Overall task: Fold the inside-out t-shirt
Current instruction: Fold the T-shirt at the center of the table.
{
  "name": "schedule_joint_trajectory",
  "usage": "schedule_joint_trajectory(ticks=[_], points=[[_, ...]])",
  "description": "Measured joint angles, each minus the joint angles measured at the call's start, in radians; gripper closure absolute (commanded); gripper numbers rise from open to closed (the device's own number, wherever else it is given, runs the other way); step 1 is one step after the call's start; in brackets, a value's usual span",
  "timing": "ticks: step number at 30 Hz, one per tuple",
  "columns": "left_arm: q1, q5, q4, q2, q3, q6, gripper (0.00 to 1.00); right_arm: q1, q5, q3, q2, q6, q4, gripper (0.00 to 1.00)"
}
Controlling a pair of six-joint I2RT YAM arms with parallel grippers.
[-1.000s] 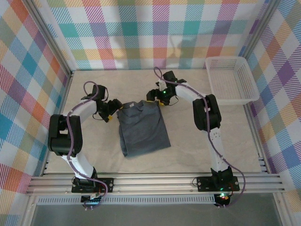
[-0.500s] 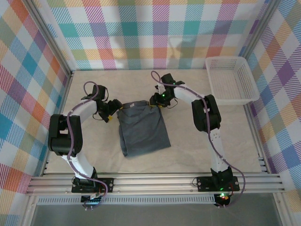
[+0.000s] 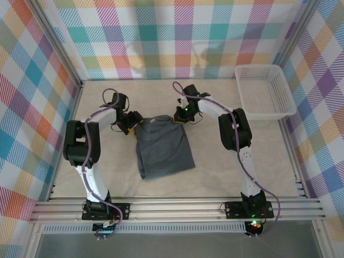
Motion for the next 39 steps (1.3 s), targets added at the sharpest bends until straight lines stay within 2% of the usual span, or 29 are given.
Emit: schedule_joint_trajectory(ticks=[5,10,16,20,26,32,36,39], points=[[-0.006,0.002,0.007,0.026,0.003,0.004,0.38,0.0,-0.001,0.0,0.0,0.0,-0.001,0.95],[-0.012,0.019,0.017,0.029,0.0,-0.001,0.54,0.0,-0.007,0.002,0.002,0.003,-0.004,0.95],[-0.022,0.05,0.04,0.031,-0.003,-0.02,0.78,0.0,-0.017,0.002,0.003,0.019,-0.006,0.97],[-0.022,0.092,0.068,0.031,-0.004,-0.056,1.0,0.0,-0.026,0.002,0.003,0.042,-0.007,1.0],[-0.011,0.161,0.087,0.006,0.01,-0.106,1.0,-0.008,-0.06,0.032,0.001,0.085,-0.027,1.0],[0.044,0.332,0.092,-0.06,0.186,-0.211,1.0,-0.035,-0.082,0.232,-0.058,0.116,-0.065,1.0],[0.072,0.384,0.091,-0.181,0.323,-0.225,1.0,-0.055,-0.105,0.303,-0.231,0.117,-0.018,1.0],[0.075,0.387,0.087,-0.346,0.304,-0.188,1.0,-0.064,-0.109,0.111,-0.468,0.117,0.147,1.0]])
